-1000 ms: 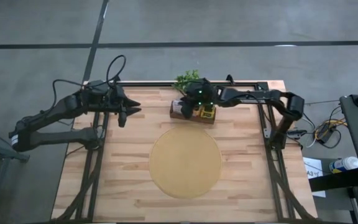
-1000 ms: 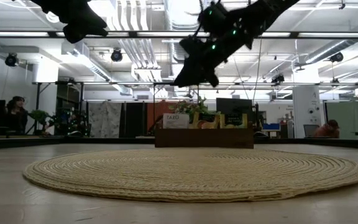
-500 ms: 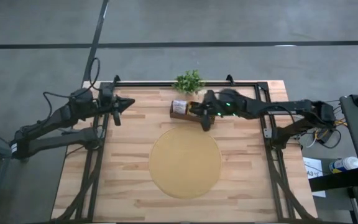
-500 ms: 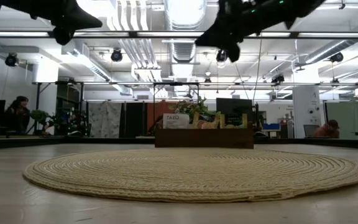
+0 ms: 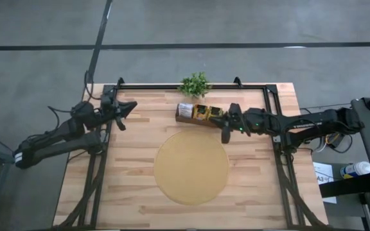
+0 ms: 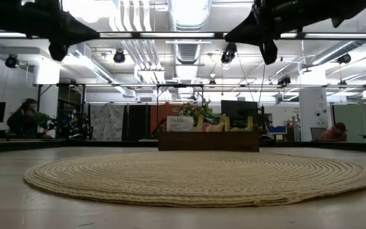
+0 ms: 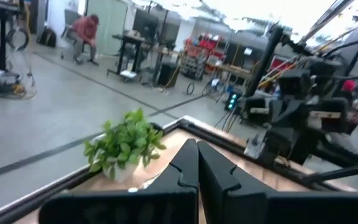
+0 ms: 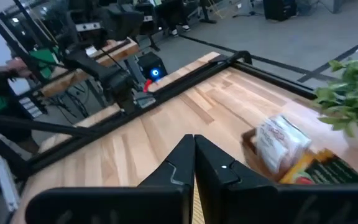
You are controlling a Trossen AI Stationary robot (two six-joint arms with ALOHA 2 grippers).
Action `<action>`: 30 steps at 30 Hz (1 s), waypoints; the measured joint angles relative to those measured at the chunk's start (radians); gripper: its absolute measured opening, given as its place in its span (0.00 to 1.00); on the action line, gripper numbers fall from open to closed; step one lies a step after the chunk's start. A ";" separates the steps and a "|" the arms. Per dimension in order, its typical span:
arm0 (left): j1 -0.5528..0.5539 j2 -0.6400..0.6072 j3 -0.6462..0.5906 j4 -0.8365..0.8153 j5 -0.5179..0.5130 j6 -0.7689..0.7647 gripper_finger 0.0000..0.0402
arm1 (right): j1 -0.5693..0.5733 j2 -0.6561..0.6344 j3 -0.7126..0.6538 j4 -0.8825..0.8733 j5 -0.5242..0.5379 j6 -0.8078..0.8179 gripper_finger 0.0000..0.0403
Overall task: Pick & Place Tea
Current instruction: Return to Home Position
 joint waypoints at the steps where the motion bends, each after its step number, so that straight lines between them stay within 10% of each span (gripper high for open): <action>1: 0.000 0.000 -0.006 0.000 -0.004 0.000 0.00 | 0.000 -0.005 -0.008 0.000 0.000 -0.004 0.02; 13: -0.012 0.006 -0.080 0.023 0.057 -0.051 0.00 | -0.003 0.021 -0.050 0.000 0.011 -0.030 0.02; 19: -0.075 -0.002 -0.243 0.318 0.092 -0.042 0.00 | 0.018 0.091 -0.149 0.028 0.009 -0.033 0.02; 30: -0.238 -0.002 -0.328 0.347 0.031 0.044 0.00 | 0.051 0.105 -0.411 0.715 0.008 -0.223 0.02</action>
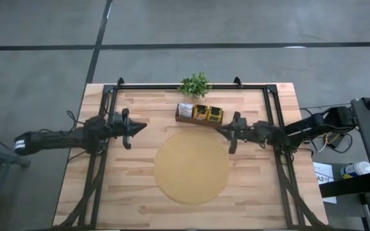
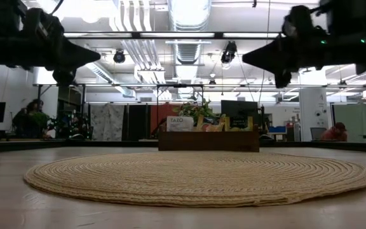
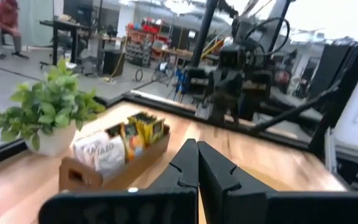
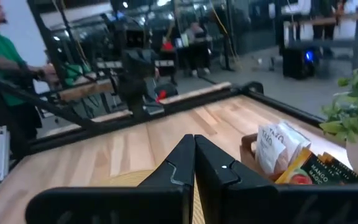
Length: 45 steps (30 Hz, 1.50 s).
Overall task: Pick & Place Tea
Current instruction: Return to Home Position
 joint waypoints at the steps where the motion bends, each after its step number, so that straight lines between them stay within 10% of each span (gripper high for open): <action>1: -0.015 0.000 0.000 -0.019 -0.017 0.010 0.00 | 0.004 0.000 -0.025 0.044 -0.002 -0.013 0.02; 17: -0.051 0.000 0.009 -0.095 -0.092 0.069 0.00 | 0.040 -0.073 -0.215 0.161 -0.006 -0.044 0.02; 45: -0.051 -0.098 0.004 -0.188 -0.077 0.152 0.00 | 0.040 -0.625 -0.215 -0.488 0.003 -0.233 0.02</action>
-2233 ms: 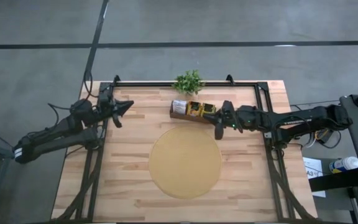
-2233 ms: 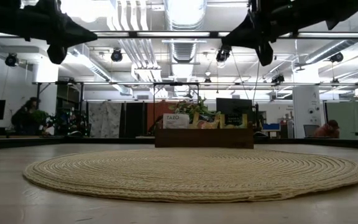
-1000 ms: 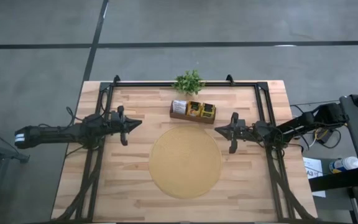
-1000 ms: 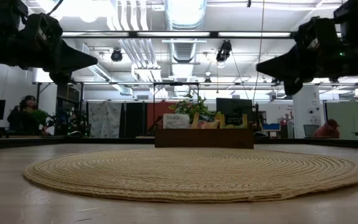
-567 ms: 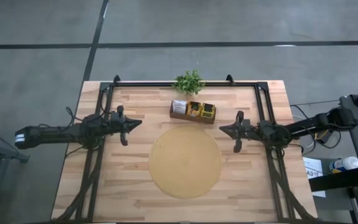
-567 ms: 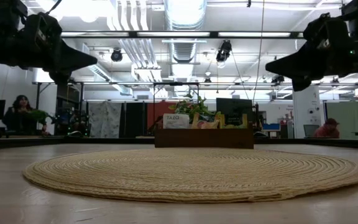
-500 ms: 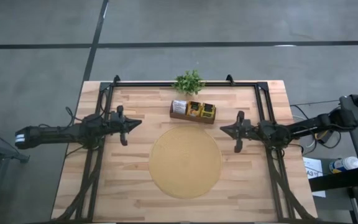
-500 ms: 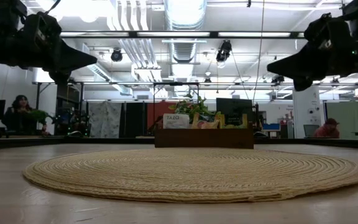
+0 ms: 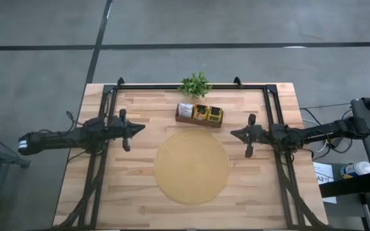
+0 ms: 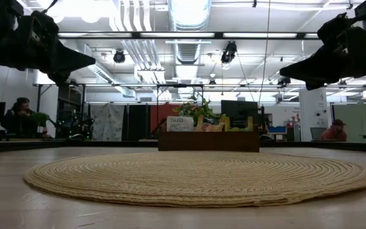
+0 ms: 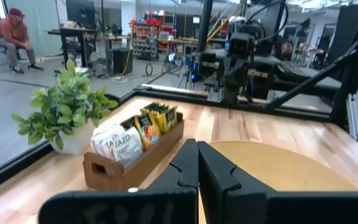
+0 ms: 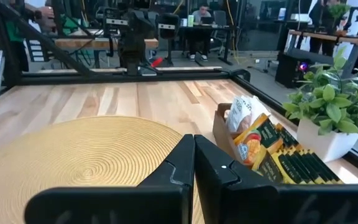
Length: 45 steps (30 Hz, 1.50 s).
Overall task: Pick & Place Tea
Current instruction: Return to Home Position
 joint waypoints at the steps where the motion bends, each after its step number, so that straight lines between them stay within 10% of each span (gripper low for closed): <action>1: 0.000 -0.008 0.000 0.000 0.000 0.000 0.00 | 0.000 -0.012 0.000 -0.011 0.000 0.006 0.02; 28: 0.001 -0.223 0.016 -0.224 -0.086 -0.006 0.00 | 0.000 -0.538 0.000 -0.447 -0.002 -0.005 0.02; 45: 0.000 -0.265 0.014 -0.241 0.054 -0.042 0.00 | -0.001 -0.574 0.000 -0.448 -0.007 -0.040 0.02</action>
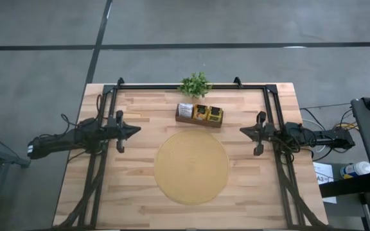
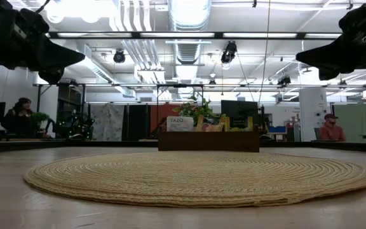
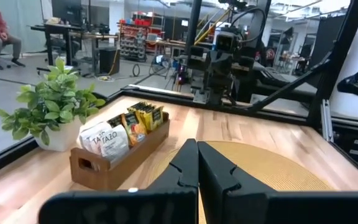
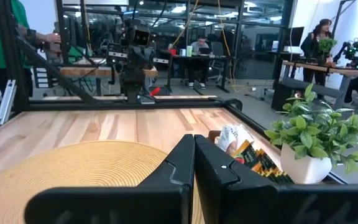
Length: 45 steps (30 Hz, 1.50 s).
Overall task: Pick & Place Tea
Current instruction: Return to Home Position
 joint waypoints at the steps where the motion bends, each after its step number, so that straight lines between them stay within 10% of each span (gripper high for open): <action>1: 0.000 0.000 0.000 0.006 0.000 -0.002 0.00 | 0.000 0.000 0.000 0.000 -0.001 0.000 0.02; 45: 0.001 0.008 -0.069 0.103 -0.008 0.009 0.00 | 0.001 0.002 0.000 0.000 -0.002 0.091 0.02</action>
